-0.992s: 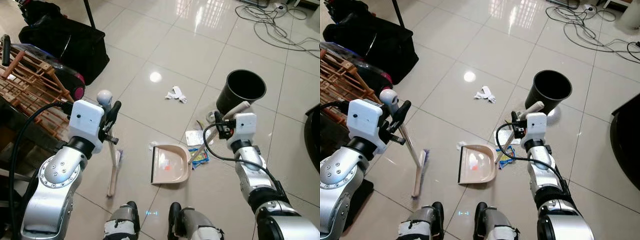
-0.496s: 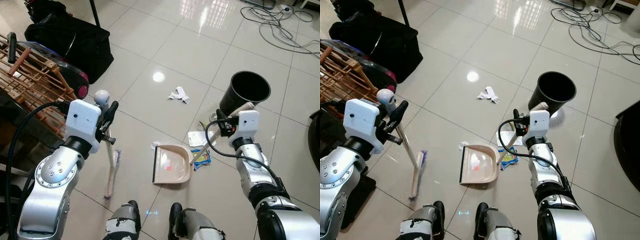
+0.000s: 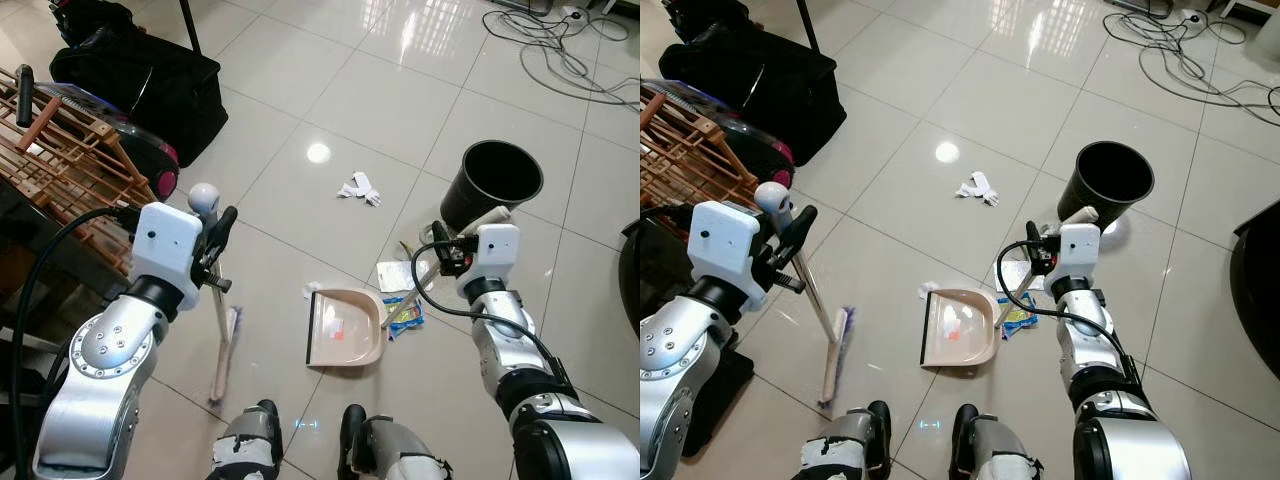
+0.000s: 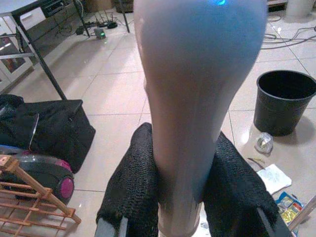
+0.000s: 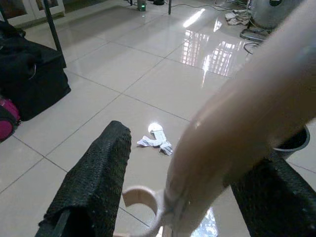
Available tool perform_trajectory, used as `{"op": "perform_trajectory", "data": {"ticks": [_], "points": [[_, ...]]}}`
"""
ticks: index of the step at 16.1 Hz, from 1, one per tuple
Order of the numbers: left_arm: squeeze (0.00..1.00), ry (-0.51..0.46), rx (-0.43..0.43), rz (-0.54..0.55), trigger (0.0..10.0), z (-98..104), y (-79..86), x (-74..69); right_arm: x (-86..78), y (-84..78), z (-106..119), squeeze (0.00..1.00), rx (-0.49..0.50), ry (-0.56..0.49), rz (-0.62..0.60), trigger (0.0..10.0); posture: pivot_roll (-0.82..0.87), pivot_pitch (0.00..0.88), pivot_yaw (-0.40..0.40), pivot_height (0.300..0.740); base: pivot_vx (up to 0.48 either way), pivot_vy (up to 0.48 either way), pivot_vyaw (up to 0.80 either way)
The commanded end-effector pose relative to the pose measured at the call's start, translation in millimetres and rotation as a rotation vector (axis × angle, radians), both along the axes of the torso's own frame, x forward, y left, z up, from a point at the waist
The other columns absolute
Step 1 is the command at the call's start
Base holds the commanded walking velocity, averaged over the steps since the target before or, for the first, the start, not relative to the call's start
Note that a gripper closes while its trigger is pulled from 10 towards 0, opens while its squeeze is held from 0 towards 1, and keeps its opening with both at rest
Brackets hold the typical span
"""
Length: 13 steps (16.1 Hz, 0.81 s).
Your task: Sweep floor
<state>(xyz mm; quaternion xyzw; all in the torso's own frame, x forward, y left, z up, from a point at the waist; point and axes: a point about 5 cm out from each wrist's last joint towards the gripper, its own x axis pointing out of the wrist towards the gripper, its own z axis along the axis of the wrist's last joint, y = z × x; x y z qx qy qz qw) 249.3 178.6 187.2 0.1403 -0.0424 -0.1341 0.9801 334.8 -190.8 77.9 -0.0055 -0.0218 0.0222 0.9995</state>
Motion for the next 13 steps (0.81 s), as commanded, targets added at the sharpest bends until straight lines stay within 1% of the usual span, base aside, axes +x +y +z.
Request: {"op": "perform_trajectory", "data": {"ticks": [1,2,3,11,13], "points": [[0.0,-0.026,0.009,-0.014,10.0,6.1,-0.6,-4.8,-5.9,-4.4,-8.8,0.0,0.023,0.029,-0.016,3.0,0.26,0.279,-0.033,0.74,0.0,0.0,0.0],[0.0,-0.025,0.009,-0.012,10.0,6.2,-0.4,-5.1,-6.1,-3.9,-9.6,0.0,0.029,0.034,-0.012,0.4,0.26,0.276,-0.033,0.74,0.0,0.0,0.0],[0.0,-0.023,0.009,-0.014,10.0,6.0,-0.8,-5.7,-6.3,-3.4,-10.2,0.0,0.031,0.037,-0.009,0.0,0.26,0.276,-0.033,0.74,0.0,0.0,0.0],[0.0,-0.016,0.004,-0.023,10.0,4.4,-2.5,-7.6,-8.3,-4.0,-14.1,0.0,0.068,0.052,-0.02,0.0,0.25,0.257,-0.037,0.74,0.0,0.0,0.0],[0.0,-0.01,-0.007,-0.036,10.0,2.3,-7.5,-8.2,-9.1,-1.8,-17.6,0.0,0.096,0.071,-0.038,0.0,0.25,0.242,-0.037,0.74,0.0,0.0,0.0]]}}
